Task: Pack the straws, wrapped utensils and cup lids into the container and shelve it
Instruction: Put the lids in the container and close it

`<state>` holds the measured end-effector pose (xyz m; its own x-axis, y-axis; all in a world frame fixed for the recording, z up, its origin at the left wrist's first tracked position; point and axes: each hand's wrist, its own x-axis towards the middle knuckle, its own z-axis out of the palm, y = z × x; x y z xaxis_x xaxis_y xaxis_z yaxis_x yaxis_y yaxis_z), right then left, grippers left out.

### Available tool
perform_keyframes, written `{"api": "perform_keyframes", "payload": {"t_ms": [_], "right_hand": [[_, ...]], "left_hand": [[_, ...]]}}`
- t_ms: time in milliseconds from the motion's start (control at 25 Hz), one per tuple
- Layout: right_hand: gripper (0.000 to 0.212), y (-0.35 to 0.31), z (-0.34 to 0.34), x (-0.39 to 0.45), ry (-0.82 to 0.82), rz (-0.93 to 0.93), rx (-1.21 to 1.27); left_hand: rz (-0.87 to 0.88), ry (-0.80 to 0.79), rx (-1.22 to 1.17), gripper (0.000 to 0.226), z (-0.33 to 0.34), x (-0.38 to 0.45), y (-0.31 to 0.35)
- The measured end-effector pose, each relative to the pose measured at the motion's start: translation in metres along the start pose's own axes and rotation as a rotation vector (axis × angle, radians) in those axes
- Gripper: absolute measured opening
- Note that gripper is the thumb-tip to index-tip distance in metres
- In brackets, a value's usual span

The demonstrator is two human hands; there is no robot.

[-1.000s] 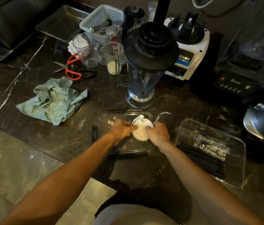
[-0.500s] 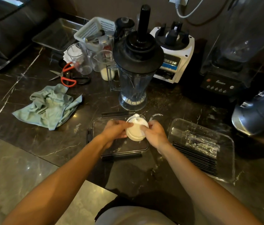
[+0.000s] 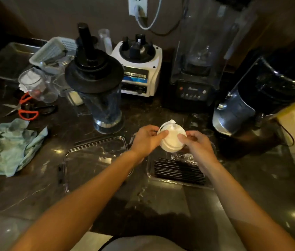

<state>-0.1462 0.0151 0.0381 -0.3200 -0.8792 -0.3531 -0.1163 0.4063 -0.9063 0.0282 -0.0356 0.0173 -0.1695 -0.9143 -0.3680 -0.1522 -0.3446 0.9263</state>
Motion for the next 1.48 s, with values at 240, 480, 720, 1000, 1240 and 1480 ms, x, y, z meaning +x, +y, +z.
{"api": "perform_keyframes", "payload": {"t_ms": [240, 480, 720, 1000, 1240, 1480], "right_hand": [[0.019, 0.043, -0.031, 0.008, 0.021, 0.153, 0.008], [0.015, 0.057, -0.016, 0.021, -0.089, 0.155, -0.042], [0.008, 0.068, 0.001, 0.032, -0.160, 0.149, -0.117], [0.010, 0.073, 0.015, 0.042, -0.109, 0.055, -0.330], [0.010, 0.077, 0.017, 0.042, -0.081, 0.046, -0.321], [0.015, 0.077, 0.021, 0.036, -0.046, 0.023, -0.298]], "left_hand": [[-0.134, -0.034, 0.205, 0.031, 0.039, 0.000, -0.018], [-0.173, 0.126, 0.175, 0.032, 0.062, -0.019, -0.038], [-0.297, 0.173, 0.059, 0.062, 0.071, -0.022, -0.045], [-0.365, 0.197, 0.046, 0.091, 0.084, -0.017, -0.046], [-0.283, 0.122, 0.152, 0.071, 0.085, -0.027, -0.041], [-0.162, 0.080, 0.319, 0.054, 0.074, -0.040, -0.034]]}}
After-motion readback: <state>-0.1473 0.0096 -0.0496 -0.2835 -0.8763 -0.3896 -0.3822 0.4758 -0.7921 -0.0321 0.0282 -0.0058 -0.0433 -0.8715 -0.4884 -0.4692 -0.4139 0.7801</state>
